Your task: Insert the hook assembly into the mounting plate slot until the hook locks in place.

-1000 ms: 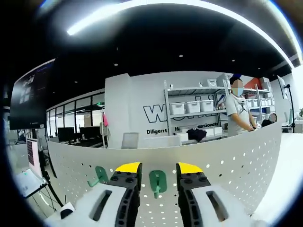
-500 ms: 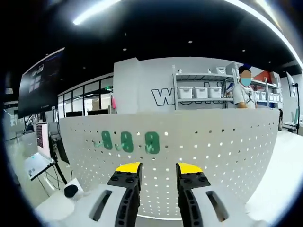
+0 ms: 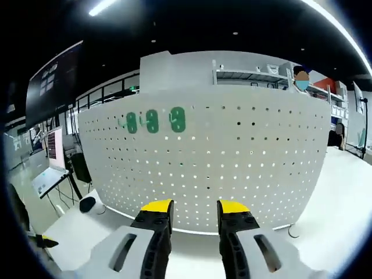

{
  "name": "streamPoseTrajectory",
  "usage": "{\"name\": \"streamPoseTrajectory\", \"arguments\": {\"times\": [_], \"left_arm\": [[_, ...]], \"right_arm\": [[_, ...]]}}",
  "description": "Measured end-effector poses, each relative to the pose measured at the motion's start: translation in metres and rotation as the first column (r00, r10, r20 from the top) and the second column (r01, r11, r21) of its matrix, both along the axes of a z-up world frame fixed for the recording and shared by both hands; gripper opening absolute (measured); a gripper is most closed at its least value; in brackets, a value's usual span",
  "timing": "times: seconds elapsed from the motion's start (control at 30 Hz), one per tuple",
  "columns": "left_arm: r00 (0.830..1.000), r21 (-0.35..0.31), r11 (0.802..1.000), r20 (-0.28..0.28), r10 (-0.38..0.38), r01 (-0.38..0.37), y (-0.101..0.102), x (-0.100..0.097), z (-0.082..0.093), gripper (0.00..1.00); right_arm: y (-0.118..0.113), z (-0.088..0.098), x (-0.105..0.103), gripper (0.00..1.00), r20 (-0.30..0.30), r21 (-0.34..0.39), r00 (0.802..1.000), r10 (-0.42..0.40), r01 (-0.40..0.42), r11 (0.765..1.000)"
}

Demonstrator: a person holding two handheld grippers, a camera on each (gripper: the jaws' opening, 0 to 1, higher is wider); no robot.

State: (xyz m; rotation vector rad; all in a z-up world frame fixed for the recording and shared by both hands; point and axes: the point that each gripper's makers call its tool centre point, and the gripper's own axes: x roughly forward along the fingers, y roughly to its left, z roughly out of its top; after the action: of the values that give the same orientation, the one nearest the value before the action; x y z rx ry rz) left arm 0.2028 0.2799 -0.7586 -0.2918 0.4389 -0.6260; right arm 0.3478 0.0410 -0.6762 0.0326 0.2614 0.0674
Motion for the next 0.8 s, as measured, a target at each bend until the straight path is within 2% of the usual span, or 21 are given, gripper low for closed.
{"name": "streamPoseTrajectory", "arguments": {"times": [0.07,0.13,0.23,0.37,0.63,0.8], "left_arm": [[1.000,-0.002,1.000,0.002,-0.003,0.003,0.000,-0.001,0.001,0.93],[1.000,-0.021,1.000,0.008,-0.002,0.002,0.001,-0.001,0.004,0.91],[1.000,-0.020,1.000,0.007,0.004,-0.004,0.001,-0.001,0.004,0.92],[1.000,-0.016,1.000,0.005,0.001,-0.001,0.001,-0.002,0.003,0.92],[1.000,-0.020,1.000,-0.002,-0.003,0.003,0.001,-0.003,0.002,0.91],[1.000,-0.014,1.000,-0.006,-0.021,0.021,-0.003,-0.005,0.001,0.91]], "right_arm": [[0.001,-0.009,-0.006,0.29,-0.030,0.024,1.000,0.006,-0.005,1.000],[0.001,-0.015,-0.012,0.30,-0.033,0.044,0.999,0.013,-0.011,0.999],[0.001,-0.024,-0.021,0.30,-0.051,0.034,0.999,0.019,-0.017,0.999],[0.001,-0.037,-0.036,0.32,-0.077,0.082,0.997,0.025,-0.018,0.996],[-0.002,-0.070,-0.066,0.32,-0.157,0.081,0.987,0.035,-0.023,0.996],[0.005,-0.086,-0.082,0.32,-0.200,0.081,0.977,0.067,-0.051,0.995]]}}
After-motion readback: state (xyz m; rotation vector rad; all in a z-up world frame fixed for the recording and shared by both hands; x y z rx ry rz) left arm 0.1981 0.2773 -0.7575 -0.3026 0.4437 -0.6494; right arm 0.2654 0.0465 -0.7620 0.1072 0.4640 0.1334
